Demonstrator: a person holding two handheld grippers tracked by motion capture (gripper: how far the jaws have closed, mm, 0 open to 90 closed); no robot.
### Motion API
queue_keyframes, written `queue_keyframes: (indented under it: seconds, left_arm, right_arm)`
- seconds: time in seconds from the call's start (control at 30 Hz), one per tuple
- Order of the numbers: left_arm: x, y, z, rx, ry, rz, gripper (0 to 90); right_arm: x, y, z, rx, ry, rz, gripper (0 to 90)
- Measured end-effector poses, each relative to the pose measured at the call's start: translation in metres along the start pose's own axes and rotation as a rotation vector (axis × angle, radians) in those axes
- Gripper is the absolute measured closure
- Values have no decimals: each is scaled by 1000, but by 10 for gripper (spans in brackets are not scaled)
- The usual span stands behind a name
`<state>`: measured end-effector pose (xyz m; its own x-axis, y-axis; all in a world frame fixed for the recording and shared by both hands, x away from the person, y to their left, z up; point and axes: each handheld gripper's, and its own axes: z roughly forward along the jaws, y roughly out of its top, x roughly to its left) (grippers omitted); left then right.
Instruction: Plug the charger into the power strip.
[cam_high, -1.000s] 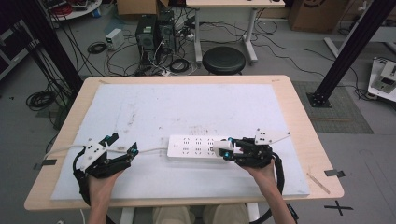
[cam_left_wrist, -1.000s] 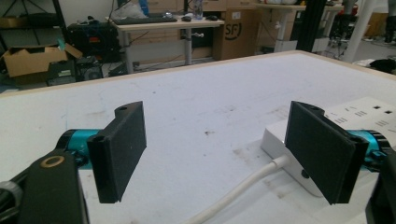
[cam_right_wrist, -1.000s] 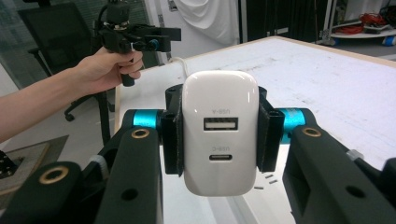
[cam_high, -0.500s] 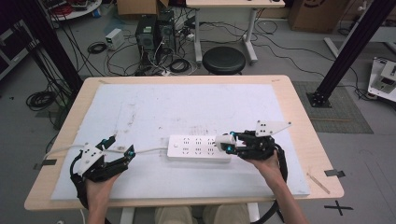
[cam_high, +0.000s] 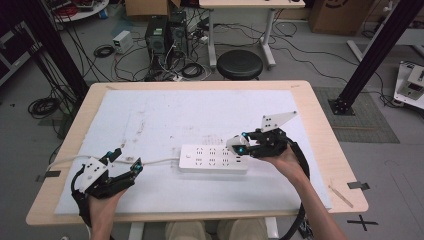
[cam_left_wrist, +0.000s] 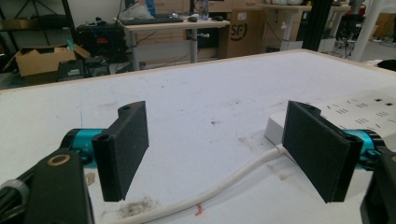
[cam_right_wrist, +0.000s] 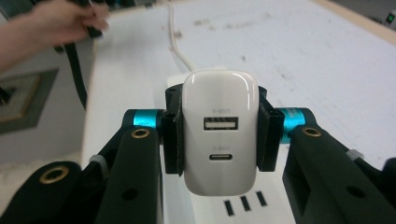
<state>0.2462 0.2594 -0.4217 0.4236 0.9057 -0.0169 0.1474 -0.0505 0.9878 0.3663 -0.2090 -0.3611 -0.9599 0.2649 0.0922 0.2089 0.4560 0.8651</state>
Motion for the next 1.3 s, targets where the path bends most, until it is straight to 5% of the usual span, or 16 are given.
queue_keyframes:
  seconds: [0.17,0.2,0.27,0.37,0.57,0.93,1.3]
  left_arm:
    - [0,1,-3,3,1,7,234]
    - [-2,0,-5,3,0,13,237]
    - [-2,-1,-6,0,2,16,237]
    - [-2,-2,-6,1,3,17,238]
    - [-3,-2,-8,12,7,22,244]
    - [-1,-3,-12,30,8,31,249]
    - [-1,-6,-13,46,15,36,251]
  right_arm:
    - [-9,9,8,110,-13,-46,631]
    - [-12,17,14,193,-20,-69,631]
    - [-14,25,19,260,-24,-100,631]
    - [-15,27,21,281,-21,-104,632]
    - [-25,37,40,447,34,-133,632]
    - [-30,41,56,561,55,-157,634]
    - [-34,47,63,605,63,-191,635]
